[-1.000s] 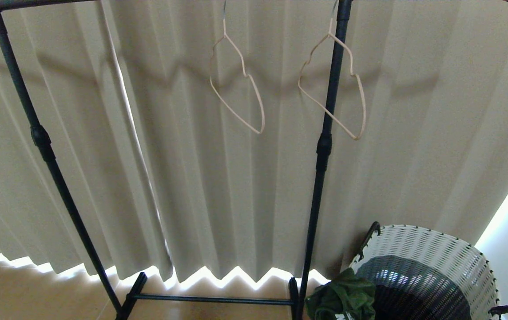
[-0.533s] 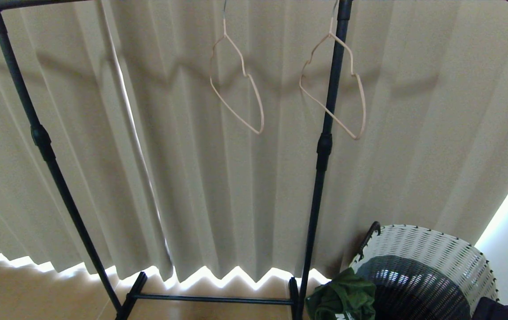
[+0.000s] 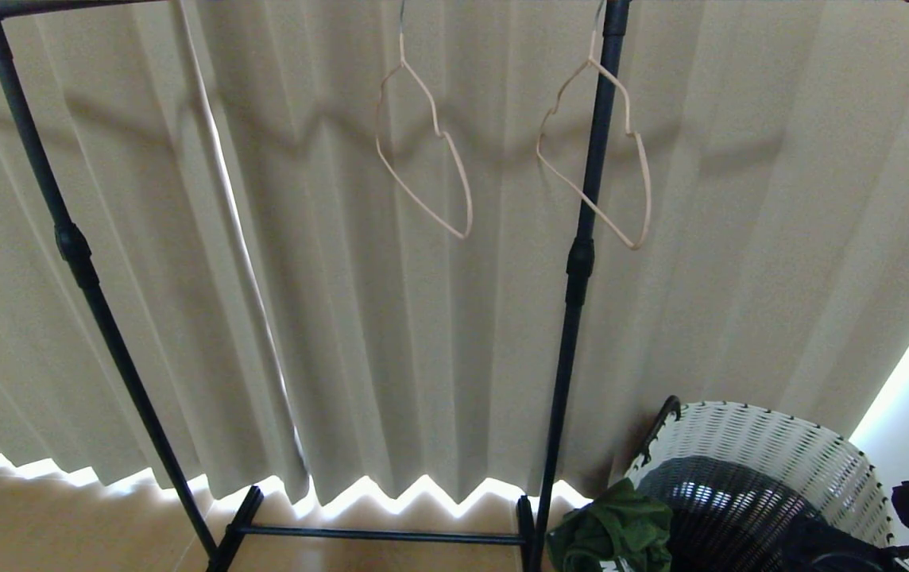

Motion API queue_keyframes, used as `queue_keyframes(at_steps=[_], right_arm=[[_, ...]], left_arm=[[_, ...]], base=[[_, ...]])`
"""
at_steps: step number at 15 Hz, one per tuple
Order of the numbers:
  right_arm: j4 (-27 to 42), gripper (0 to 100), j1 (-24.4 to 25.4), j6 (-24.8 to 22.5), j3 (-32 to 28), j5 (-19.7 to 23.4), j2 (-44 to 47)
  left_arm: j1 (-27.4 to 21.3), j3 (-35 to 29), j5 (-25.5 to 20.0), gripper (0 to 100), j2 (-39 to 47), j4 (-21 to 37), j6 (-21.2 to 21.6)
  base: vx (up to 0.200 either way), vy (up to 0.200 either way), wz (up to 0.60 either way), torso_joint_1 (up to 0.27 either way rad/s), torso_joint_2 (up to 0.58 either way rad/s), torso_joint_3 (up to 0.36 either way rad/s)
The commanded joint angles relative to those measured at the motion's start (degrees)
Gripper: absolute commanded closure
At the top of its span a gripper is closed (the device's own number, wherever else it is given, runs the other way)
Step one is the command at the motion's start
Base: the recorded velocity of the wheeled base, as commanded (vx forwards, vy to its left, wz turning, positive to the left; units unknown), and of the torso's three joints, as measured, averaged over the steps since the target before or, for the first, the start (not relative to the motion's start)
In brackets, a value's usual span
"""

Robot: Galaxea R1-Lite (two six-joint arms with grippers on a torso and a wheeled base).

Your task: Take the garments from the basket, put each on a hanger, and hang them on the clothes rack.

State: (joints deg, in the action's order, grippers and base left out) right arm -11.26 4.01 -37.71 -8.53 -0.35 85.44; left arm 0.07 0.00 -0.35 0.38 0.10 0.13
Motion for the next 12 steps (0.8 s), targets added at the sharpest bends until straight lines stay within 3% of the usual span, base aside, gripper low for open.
queue_keyframes(at_steps=[1, 7, 8, 12], right_arm=[[-2.9, 0, -0.1, 0.0, 0.1, -0.1, 7.4], [-12.7, 0, -3.2, -0.1, 0.1, -1.4, 15.5], [-12.7, 100, -3.2, -0.1, 0.1, -1.7, 15.5], [-14.9, 100, -3.5, 0.0, 0.4, -2.2, 14.5]], left_arm=[[0.0, 0.0, 0.0, 0, 0.1, 0.0, 0.0], [0.0, 0.0, 0.1, 0, 0.1, 0.0, 0.0], [0.0, 0.0, 0.1, 0, 0.1, 0.0, 0.0], [0.0, 0.0, 0.1, 0, 0.1, 0.0, 0.0]], base=[[0.000, 0.000, 0.00, 0.000, 0.00, 0.000], [0.000, 0.000, 0.00, 0.000, 0.00, 0.000], [0.000, 0.000, 0.00, 0.000, 0.00, 0.000], [0.000, 0.000, 0.00, 0.000, 0.00, 0.000]])
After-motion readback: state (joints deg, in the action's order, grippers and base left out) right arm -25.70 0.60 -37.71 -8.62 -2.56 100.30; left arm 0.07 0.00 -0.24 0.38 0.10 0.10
